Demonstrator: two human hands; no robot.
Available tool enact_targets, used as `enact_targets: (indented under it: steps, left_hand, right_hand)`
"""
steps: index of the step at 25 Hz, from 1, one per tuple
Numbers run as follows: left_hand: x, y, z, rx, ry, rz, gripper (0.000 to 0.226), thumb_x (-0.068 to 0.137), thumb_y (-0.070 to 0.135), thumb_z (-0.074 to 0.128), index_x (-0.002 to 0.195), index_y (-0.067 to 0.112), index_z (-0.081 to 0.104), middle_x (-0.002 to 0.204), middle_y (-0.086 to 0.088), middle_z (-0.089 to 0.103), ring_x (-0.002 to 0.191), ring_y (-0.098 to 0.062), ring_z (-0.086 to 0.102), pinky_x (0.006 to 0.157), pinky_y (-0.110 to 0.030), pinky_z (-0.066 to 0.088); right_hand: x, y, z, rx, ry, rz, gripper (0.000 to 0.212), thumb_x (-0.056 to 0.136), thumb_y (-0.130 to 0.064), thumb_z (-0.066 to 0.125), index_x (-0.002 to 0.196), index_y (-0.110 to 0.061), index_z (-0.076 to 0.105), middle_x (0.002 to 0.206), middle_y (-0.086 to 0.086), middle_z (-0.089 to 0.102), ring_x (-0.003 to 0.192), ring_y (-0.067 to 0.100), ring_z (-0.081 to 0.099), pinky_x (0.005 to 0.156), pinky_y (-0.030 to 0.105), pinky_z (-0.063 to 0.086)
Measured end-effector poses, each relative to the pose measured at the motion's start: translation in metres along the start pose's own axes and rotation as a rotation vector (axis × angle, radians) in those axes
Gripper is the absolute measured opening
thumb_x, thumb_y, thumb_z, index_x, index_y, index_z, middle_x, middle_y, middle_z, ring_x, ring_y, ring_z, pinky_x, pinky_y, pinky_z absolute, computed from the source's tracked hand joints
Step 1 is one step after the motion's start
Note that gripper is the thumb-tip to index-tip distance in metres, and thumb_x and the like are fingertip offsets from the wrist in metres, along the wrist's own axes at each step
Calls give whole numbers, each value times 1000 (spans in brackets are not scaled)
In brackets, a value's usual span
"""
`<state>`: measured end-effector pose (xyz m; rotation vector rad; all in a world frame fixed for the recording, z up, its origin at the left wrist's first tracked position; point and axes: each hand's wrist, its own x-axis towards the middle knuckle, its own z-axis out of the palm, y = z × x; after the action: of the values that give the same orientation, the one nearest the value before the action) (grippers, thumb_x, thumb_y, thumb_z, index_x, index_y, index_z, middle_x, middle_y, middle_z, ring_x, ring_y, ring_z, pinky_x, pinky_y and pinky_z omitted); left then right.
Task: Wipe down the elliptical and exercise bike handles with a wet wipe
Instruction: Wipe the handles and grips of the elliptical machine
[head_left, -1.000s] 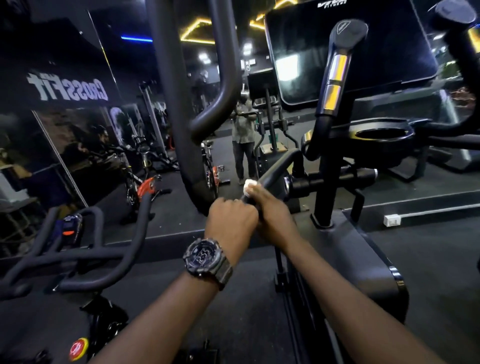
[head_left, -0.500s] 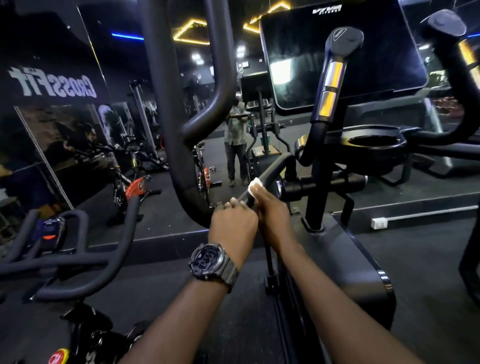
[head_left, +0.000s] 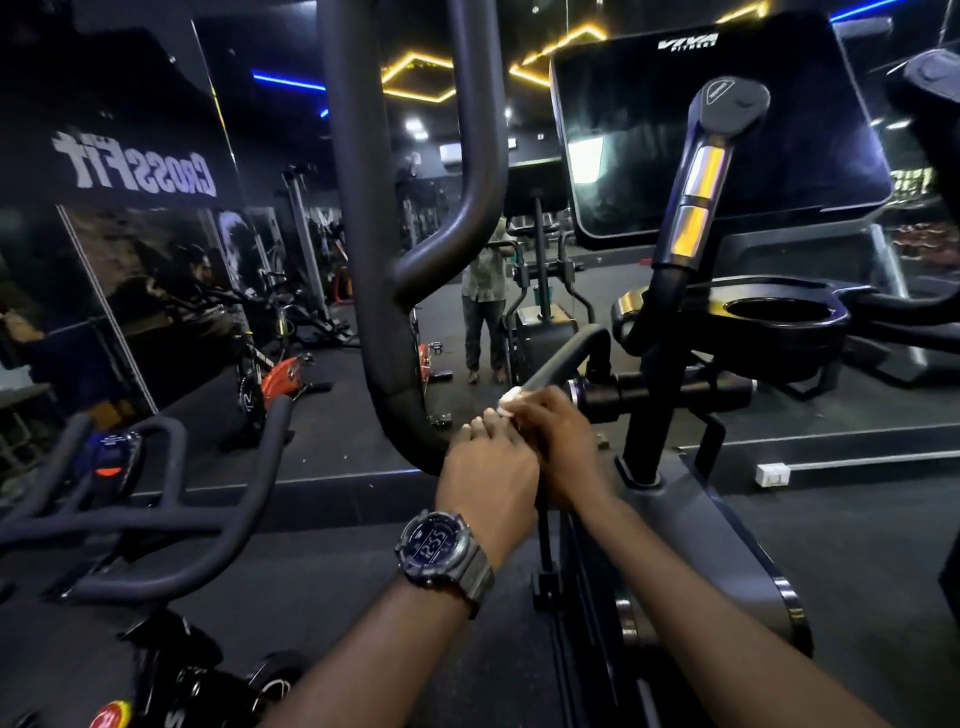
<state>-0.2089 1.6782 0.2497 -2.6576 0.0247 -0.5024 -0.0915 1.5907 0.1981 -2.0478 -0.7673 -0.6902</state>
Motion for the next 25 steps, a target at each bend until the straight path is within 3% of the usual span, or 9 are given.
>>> enact_targets:
  steps: [1,5,7,9,10,13,16,21,25]
  left_hand:
    - [3,0,3,-26,11,8,64,94,22,46,146,-10,27,147,-30,37,130,-38,44,106,-43,39]
    - [9,7,12,-89,-33,22,77,96,32,50,151,-8,15,158,-28,18,146,-38,20,118,-47,25]
    - [9,9,13,-100,-41,17,79,95,34,50,152,-6,12,159,-27,16,148,-38,17,120,-48,21]
    - [17,9,13,-100,-40,33,82,95,36,50,152,-5,8,160,-27,12,149,-38,14,121,-48,18]
    - [23,8,13,-105,-57,36,85,95,39,50,153,-6,6,161,-26,8,149,-37,12,122,-49,17]
    - [35,10,16,-170,-122,37,92,94,46,50,153,-5,1,162,-23,2,151,-35,7,123,-47,13]
    - [39,12,20,-167,-109,44,94,92,45,51,154,-3,0,163,-23,0,151,-34,4,123,-48,11]
    - [57,15,20,-220,-151,44,103,90,56,53,154,-1,-4,163,-19,-5,152,-31,0,124,-45,8]
    - [57,17,25,-180,-89,34,106,88,57,55,154,-3,-3,163,-20,-2,151,-33,4,124,-46,9]
  right_hand:
    - [0,0,-1,39,-61,-15,28,88,6,58,111,-3,70,102,3,61,94,15,55,81,8,34]
    - [33,13,-9,-38,130,26,26,84,5,58,102,-5,75,112,10,69,105,22,64,96,11,36]
    - [19,16,-1,-47,46,-108,27,80,5,66,104,-4,74,116,10,69,109,18,63,101,9,36]
    - [16,26,1,-34,-4,-210,37,79,7,69,112,-9,72,121,8,68,116,17,61,108,20,40]
    - [27,35,-3,-22,31,-155,41,80,10,64,115,-9,70,124,8,67,120,18,60,111,24,39]
    - [40,38,-13,-37,33,20,45,84,12,54,122,-8,66,132,7,62,128,19,54,110,11,28]
    - [11,30,-9,-19,-131,-130,56,84,14,56,137,-5,55,146,4,49,138,14,40,114,19,26]
    - [49,61,-11,-130,-76,-6,63,83,12,55,142,-6,47,151,9,43,142,23,38,120,32,26]
    - [24,69,-9,-86,-151,-203,70,81,10,60,146,-9,43,154,7,39,146,16,29,122,34,21]
